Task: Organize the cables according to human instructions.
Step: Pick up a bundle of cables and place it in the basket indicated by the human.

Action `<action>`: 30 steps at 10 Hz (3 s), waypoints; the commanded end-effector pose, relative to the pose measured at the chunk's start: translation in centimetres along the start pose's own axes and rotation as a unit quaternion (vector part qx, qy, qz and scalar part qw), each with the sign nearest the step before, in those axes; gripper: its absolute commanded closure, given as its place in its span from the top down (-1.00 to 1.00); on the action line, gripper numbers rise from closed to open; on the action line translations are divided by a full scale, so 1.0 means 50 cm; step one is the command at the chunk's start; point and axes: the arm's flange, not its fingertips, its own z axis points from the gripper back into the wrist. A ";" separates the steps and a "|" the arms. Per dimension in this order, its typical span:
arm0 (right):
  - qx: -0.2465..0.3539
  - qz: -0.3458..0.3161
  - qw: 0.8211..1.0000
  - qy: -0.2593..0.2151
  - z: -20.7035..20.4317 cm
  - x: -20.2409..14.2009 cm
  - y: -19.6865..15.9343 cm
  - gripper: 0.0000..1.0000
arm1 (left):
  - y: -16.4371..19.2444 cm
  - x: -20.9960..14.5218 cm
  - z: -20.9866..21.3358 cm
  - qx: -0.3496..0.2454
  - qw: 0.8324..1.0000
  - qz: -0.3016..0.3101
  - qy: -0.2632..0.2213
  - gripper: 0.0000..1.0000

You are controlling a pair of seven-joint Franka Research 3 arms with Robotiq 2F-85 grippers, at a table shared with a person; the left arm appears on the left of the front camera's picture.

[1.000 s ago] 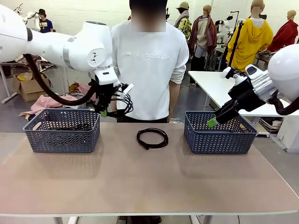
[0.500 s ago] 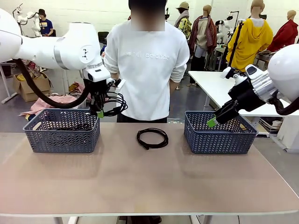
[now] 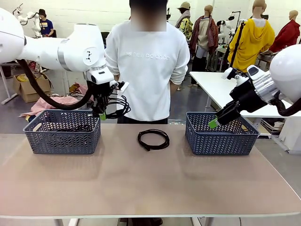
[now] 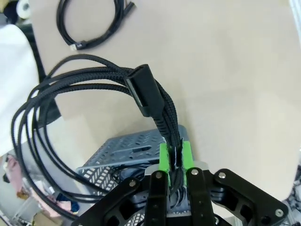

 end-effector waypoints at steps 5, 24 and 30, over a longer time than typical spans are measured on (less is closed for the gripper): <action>0.008 0.000 1.000 -0.009 -0.003 0.000 -0.001 1.00 | 0.039 -0.186 -0.027 0.008 0.998 0.067 -0.020 -0.75; 0.008 0.000 1.000 -0.009 -0.003 0.000 -0.001 1.00 | 0.003 -0.367 -0.118 0.027 0.993 0.113 -0.005 0.40; 0.008 0.000 1.000 -0.009 -0.003 0.000 -0.001 1.00 | 0.009 -0.362 -0.070 0.000 0.994 0.106 -0.032 1.00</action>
